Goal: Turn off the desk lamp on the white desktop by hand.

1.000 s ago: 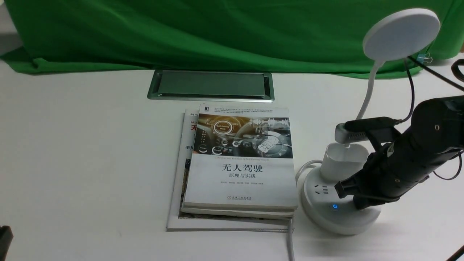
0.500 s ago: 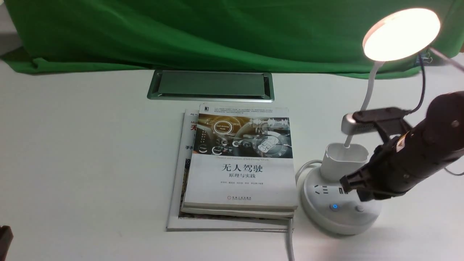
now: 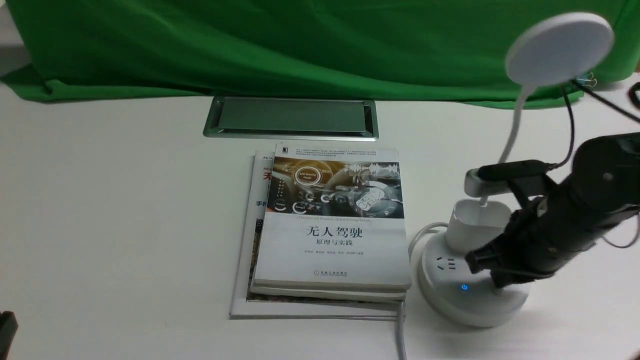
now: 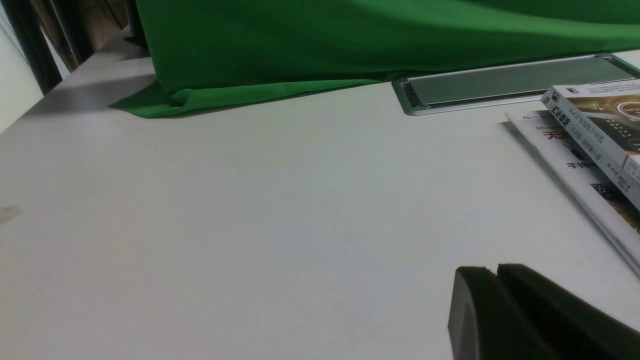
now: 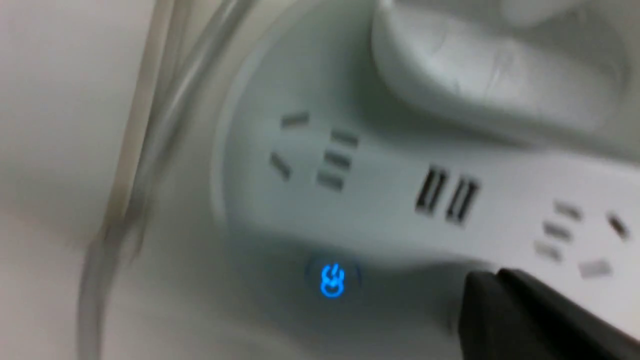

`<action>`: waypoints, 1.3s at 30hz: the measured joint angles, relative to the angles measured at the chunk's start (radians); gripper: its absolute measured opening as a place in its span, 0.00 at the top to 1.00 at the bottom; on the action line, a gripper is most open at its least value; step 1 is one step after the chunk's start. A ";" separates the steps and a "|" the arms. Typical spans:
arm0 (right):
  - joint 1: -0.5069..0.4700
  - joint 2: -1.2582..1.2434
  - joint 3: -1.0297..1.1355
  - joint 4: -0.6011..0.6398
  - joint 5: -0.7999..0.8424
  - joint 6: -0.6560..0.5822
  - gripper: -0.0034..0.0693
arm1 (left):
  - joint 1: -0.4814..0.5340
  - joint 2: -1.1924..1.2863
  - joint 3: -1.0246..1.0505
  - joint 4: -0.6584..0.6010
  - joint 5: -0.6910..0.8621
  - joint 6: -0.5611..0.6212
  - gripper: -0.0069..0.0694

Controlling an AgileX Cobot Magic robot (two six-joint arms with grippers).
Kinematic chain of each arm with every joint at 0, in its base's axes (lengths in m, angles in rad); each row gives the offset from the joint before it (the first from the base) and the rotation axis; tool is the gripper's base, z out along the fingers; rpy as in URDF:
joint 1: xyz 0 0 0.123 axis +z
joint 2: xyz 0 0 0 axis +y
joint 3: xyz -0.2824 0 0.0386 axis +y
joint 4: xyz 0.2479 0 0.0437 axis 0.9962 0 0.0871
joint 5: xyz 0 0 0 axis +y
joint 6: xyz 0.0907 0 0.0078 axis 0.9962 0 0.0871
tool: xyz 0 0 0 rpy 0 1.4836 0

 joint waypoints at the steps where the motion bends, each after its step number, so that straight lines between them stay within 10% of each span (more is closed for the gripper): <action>1: 0.000 -0.015 0.001 0.000 0.002 0.000 0.89 | 0.000 0.000 0.000 0.000 0.000 0.000 0.88; 29: 0.012 -1.035 0.262 0.000 0.166 0.079 0.88 | 0.000 0.000 0.000 0.000 0.000 0.001 0.88; 39: -0.182 -1.300 0.601 -0.003 -0.206 -0.085 0.89 | 0.000 0.000 0.000 0.000 0.000 -0.001 0.88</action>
